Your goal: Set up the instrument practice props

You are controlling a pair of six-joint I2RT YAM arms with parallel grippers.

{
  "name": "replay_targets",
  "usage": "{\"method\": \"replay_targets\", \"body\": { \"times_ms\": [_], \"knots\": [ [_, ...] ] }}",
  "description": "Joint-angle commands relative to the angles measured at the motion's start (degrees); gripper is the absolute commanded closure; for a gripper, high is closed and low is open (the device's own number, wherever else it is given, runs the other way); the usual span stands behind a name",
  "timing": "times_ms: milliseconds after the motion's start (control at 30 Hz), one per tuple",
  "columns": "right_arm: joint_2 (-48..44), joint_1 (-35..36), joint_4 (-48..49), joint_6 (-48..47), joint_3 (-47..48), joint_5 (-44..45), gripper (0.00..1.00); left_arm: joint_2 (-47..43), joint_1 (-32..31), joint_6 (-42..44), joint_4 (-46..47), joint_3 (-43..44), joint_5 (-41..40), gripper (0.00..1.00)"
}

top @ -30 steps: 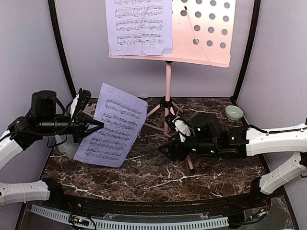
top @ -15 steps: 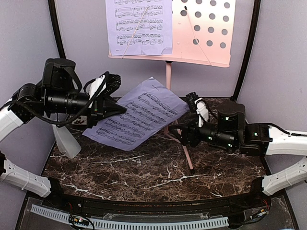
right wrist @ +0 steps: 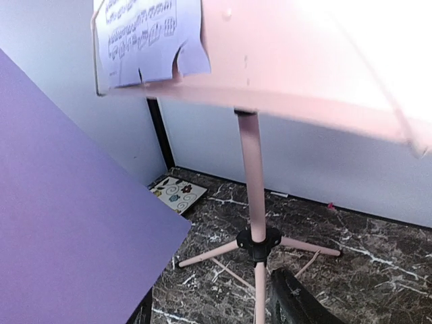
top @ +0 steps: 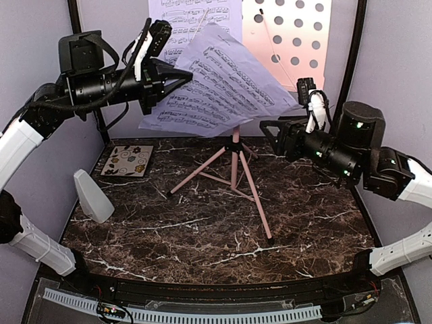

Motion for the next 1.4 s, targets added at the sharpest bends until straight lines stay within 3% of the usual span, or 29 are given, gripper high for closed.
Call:
{"method": "replay_targets", "body": {
  "times_ms": [0, 100, 500, 900, 1133, 1367],
  "knots": [
    [0.3, -0.3, 0.1, -2.7, 6.8, 3.9, 0.4, 0.8, 4.4, -8.6, 7.1, 4.5, 4.7, 1.0],
    [1.3, -0.3, -0.8, -4.3, 11.0, 4.9, 0.4, 1.2, 6.8, -15.0, 10.9, 5.2, 7.2, 1.0],
    [10.3, -0.2, -6.2, -5.9, 32.5, 11.7, 0.4, 4.2, 11.8, -35.2, 17.2, 9.9, 3.2, 1.0],
    [25.0, -0.2, -14.8, -9.1, 54.8, 17.8, 0.41, 7.1, 11.9, -35.4, 20.1, 15.1, -1.0, 1.0],
    [28.6, -0.3, -15.2, -10.6, 57.8, 19.7, 0.46, 7.9, 12.0, -32.9, 22.2, 16.2, -2.9, 1.0],
    [30.4, -0.6, -14.6, -12.0, 59.2, 21.2, 0.6, 8.9, 11.9, -31.7, 22.5, 17.7, -2.2, 1.0]
  ]
}}
